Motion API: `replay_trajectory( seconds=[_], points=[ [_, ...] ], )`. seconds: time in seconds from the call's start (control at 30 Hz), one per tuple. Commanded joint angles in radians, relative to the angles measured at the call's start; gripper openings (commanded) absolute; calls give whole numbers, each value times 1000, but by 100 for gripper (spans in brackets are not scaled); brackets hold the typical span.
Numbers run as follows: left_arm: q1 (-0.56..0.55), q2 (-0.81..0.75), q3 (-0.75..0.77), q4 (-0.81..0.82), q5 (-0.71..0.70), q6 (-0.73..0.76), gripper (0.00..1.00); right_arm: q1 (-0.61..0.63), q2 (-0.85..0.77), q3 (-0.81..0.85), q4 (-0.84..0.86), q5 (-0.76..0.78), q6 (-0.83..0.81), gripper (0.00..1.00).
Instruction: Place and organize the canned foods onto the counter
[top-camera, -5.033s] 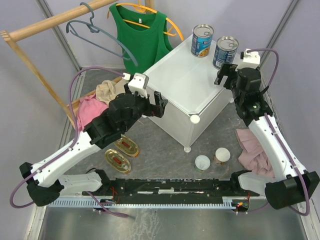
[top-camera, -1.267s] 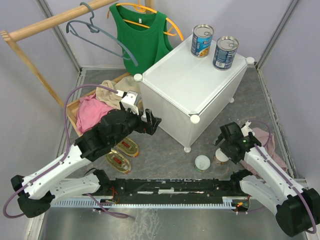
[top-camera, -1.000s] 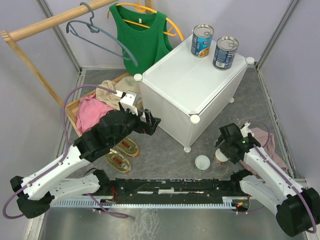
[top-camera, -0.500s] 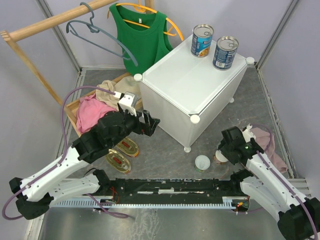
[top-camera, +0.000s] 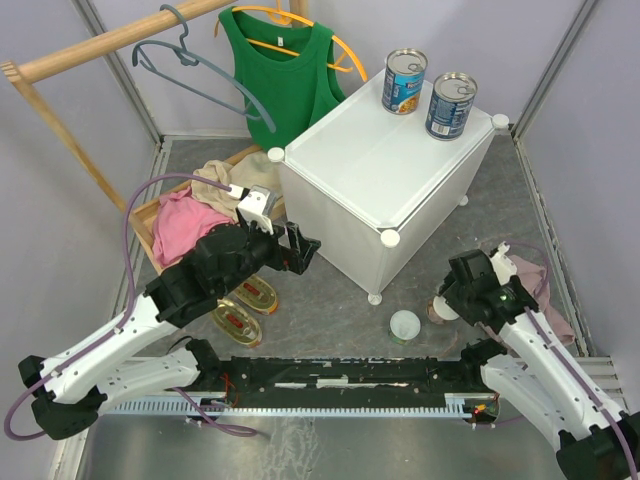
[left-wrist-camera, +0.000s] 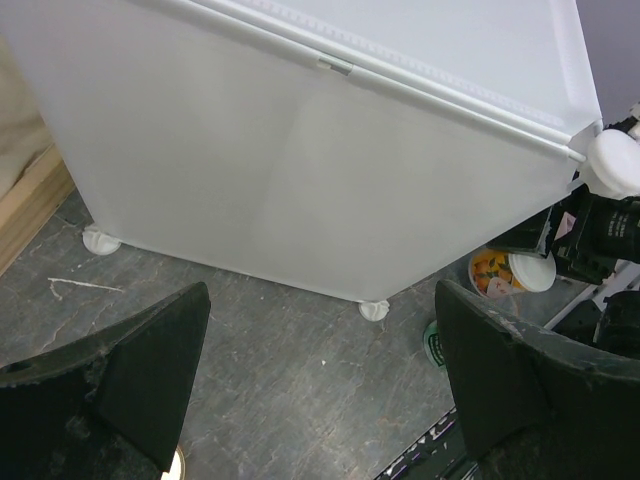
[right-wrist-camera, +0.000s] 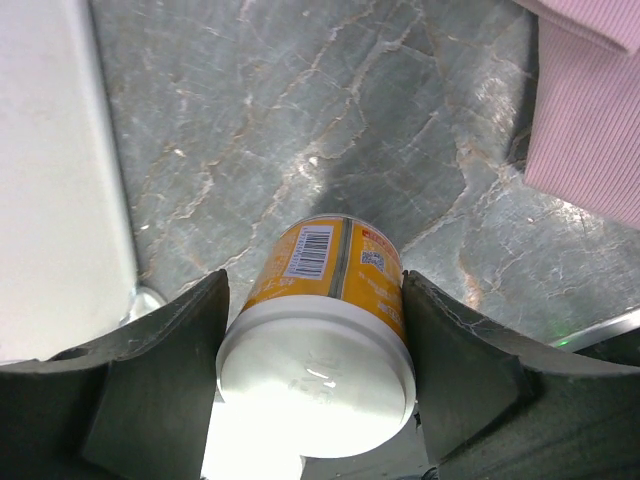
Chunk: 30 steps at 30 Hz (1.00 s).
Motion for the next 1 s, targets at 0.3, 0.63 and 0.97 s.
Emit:
replay_trajectory(
  seconds=[0.3,0.63,0.97],
  points=[
    [-4,-1,11,43,4,-32,99,5,-31,170,-41,21,-44,10],
    [-2,-2,16,42,-3,-29,99,4,-10,354,-103,23,-93,6],
    [-3,0,34,42,-5,-22,99,4,36,522,-139,23,-135,4]
  ],
)
